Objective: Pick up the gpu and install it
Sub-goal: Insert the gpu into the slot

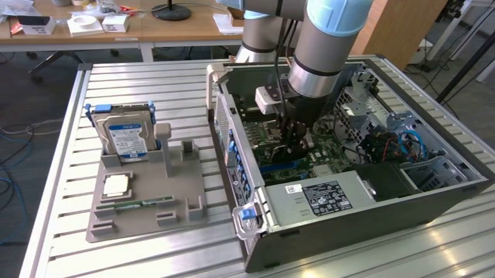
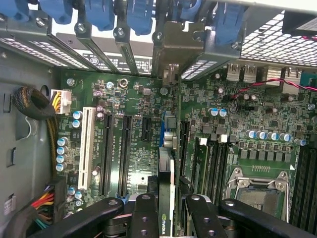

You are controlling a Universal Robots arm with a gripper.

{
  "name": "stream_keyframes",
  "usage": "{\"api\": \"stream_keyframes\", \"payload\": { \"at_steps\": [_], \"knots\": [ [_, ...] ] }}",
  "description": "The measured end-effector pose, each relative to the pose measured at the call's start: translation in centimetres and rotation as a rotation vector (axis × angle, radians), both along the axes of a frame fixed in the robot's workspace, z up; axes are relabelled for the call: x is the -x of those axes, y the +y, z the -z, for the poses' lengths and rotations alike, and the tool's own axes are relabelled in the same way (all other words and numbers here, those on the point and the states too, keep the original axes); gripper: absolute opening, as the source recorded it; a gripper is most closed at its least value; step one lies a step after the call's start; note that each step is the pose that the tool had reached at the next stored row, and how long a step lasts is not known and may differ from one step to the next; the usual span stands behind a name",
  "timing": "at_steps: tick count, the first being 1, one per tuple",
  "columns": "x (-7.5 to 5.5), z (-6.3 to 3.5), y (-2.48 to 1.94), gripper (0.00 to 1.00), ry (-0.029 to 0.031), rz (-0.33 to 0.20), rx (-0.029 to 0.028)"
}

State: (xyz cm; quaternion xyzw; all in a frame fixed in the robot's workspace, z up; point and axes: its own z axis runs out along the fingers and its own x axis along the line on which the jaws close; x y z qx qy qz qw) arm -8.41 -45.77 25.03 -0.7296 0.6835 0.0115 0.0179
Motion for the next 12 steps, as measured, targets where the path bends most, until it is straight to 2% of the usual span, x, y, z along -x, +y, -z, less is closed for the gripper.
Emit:
{"api": "stream_keyframes", "payload": {
  "at_steps": [12],
  "knots": [
    [0.0, 0.0, -0.15, 0.26, 0.0, 0.013, 0.0001]
  ]
}}
